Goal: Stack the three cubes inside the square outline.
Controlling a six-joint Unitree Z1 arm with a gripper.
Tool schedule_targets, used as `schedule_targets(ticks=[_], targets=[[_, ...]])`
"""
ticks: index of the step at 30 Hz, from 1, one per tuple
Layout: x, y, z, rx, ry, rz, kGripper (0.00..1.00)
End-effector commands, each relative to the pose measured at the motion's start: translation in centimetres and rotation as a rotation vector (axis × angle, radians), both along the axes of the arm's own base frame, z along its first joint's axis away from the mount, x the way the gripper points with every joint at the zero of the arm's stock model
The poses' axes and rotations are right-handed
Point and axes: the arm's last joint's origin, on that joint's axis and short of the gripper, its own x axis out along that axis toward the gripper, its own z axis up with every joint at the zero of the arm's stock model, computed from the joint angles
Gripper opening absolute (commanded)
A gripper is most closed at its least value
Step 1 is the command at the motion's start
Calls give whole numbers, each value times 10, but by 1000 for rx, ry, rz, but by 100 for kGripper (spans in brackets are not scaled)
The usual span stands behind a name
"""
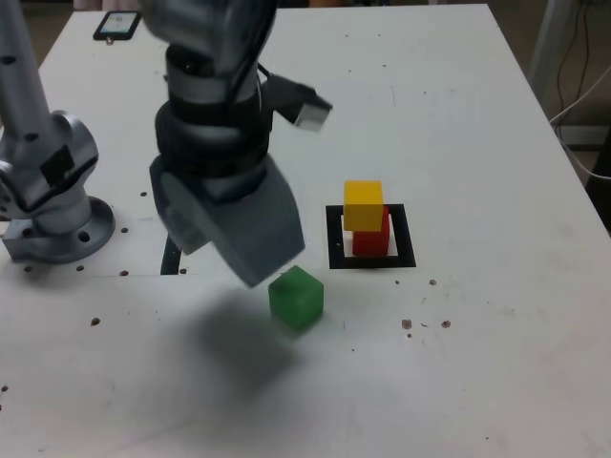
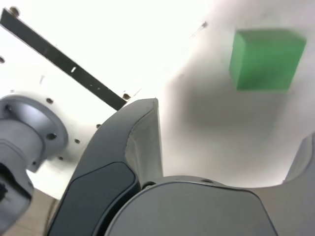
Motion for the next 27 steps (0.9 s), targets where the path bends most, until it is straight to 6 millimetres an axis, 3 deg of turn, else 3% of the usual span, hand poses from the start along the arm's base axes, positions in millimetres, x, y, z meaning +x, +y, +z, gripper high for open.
schedule_targets(ticks=[1, 13, 27], targets=[[3, -9, -7, 15, -4, -34, 99], [28, -36, -26, 13, 7, -77, 93], [43, -27, -52, 52, -16, -35, 83]])
